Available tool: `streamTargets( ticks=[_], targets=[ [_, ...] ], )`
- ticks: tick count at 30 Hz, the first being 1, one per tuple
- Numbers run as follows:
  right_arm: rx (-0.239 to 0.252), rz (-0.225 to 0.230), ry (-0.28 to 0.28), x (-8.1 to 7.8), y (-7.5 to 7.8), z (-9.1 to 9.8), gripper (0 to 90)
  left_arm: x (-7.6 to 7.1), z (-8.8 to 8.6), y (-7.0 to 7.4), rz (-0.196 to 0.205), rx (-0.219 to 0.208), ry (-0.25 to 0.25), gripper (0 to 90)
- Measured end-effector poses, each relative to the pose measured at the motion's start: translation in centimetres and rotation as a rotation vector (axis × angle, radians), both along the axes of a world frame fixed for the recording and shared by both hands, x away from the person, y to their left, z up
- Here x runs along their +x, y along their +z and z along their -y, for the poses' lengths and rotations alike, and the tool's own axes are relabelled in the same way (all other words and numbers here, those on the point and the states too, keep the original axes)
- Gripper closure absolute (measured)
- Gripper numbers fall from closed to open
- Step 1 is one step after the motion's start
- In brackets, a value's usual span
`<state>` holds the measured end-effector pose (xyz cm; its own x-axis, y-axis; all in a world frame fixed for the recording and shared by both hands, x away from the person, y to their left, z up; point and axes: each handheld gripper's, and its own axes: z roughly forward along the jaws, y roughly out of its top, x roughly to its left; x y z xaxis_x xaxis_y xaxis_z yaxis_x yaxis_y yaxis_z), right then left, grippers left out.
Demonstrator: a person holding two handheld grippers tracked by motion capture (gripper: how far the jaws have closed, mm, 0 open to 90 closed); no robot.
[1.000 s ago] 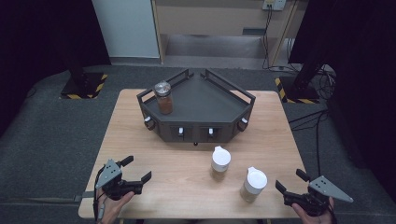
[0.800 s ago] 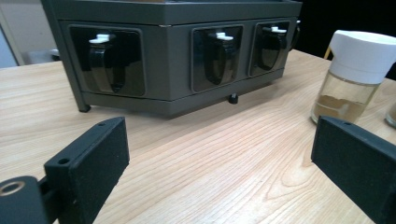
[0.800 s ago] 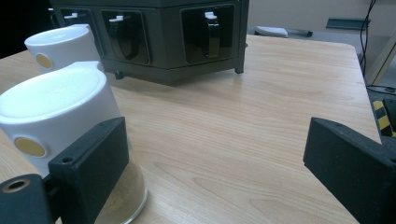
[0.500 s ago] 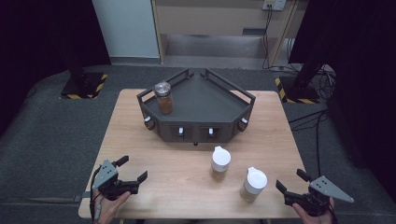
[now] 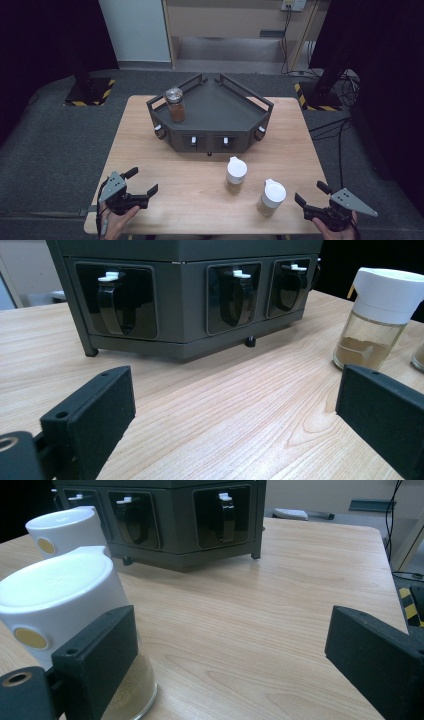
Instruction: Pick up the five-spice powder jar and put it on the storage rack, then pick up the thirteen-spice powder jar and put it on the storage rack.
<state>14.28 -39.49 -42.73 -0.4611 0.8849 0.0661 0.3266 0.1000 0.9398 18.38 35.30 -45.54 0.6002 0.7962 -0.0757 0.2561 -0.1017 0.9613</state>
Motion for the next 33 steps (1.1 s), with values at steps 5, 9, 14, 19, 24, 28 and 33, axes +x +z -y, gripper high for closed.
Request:
streamTargets(
  ticks=[5,9,14,19,24,28,33],
  targets=[
    [0.003,-0.001,-0.018,-0.12,-0.01,-0.08,3.8,0.05,0.02,0.00,0.000,0.002,-0.008,1.6],
    [0.018,0.004,-0.041,-0.31,-0.10,-0.03,3.1,0.07,-0.03,-0.02,0.000,0.000,-0.011,1.6],
    [0.038,0.006,-0.062,-0.57,-0.21,0.22,2.6,0.11,0.13,0.06,0.001,0.009,-0.015,1.5],
    [0.046,0.005,-0.071,-0.51,-0.28,0.21,2.5,0.05,0.09,0.09,-0.004,0.011,-0.009,1.6],
    [0.033,0.011,-0.066,-0.36,-0.23,-0.16,3.4,-0.03,-0.02,0.05,-0.006,0.003,0.002,1.6],
    [0.040,0.005,-0.069,-0.24,-0.13,-0.15,3.6,0.00,0.02,0.08,-0.008,0.007,0.001,1.6],
    [0.045,0.001,-0.080,-0.14,0.62,-0.25,4.2,0.07,-0.04,0.02,-0.014,0.004,0.003,1.6]
  ],
)
